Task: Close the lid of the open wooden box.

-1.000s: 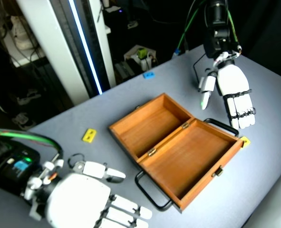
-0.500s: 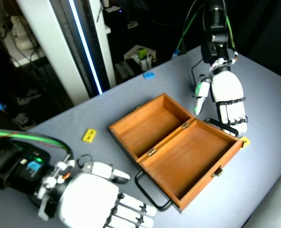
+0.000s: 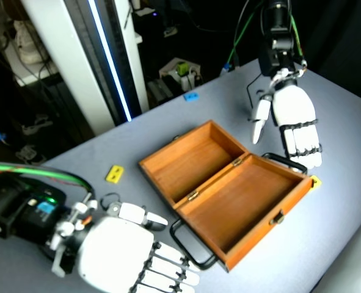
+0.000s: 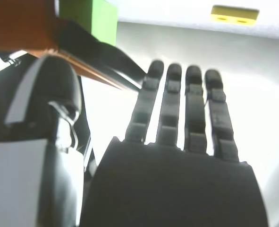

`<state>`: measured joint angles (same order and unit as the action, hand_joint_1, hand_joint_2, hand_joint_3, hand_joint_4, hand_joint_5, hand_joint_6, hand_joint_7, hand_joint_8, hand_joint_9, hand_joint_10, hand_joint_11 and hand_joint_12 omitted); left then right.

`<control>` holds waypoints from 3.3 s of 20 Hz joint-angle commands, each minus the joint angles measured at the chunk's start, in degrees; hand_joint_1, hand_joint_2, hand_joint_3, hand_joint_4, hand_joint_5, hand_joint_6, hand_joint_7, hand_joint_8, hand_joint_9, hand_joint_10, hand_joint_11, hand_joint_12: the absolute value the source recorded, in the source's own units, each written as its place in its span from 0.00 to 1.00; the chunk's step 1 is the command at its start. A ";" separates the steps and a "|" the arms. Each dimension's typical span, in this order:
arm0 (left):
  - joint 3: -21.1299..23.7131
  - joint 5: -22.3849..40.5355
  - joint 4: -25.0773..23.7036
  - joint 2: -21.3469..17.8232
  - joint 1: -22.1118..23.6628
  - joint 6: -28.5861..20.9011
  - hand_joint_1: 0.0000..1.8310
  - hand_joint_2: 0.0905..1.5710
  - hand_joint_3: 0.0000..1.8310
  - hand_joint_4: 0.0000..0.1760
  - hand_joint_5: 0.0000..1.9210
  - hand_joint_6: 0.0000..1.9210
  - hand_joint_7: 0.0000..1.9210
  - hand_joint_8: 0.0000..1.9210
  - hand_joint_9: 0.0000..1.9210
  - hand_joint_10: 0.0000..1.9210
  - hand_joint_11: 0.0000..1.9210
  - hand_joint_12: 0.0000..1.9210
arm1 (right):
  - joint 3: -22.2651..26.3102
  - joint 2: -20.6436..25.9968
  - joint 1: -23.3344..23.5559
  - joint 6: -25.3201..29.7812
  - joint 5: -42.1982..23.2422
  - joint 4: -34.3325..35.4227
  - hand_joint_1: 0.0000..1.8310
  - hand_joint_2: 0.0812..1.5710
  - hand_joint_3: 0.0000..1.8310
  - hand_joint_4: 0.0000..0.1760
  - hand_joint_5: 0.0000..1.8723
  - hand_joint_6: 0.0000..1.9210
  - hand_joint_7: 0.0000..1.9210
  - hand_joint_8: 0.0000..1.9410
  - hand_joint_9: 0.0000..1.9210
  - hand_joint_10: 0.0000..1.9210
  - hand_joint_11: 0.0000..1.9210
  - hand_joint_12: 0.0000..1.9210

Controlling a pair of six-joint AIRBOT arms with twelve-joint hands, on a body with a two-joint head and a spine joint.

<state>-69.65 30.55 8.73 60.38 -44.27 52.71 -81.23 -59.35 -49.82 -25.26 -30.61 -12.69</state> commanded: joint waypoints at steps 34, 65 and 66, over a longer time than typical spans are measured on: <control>16.34 25.63 -2.74 -13.18 -16.14 -3.52 0.13 0.93 0.00 0.00 0.00 0.00 0.00 0.00 0.00 0.00 0.00 0.01 | 14.56 9.06 -12.74 0.58 -27.84 6.10 0.14 0.86 0.00 0.00 0.02 0.00 0.01 0.00 0.00 0.00 0.01 0.00; 16.30 46.07 1.63 -13.76 -16.87 -6.93 0.04 0.92 0.00 0.00 0.05 0.00 0.02 0.00 0.02 0.00 0.00 0.13 | 20.19 12.93 -20.01 -1.19 -52.58 16.72 0.21 0.78 0.00 0.63 0.00 0.00 0.00 0.00 0.00 0.00 0.00 0.00; 15.93 47.76 1.64 -13.76 -16.56 -8.18 0.04 0.93 0.00 0.00 0.03 0.00 0.00 0.00 0.00 0.00 0.00 0.09 | 20.41 13.05 -20.00 -1.89 -56.10 18.01 0.21 0.79 0.00 0.70 0.00 0.00 0.00 0.00 0.00 0.00 0.00 0.00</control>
<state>-53.71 70.39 10.28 46.87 -61.43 44.45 -60.88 -46.50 -70.19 -27.29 -78.04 4.10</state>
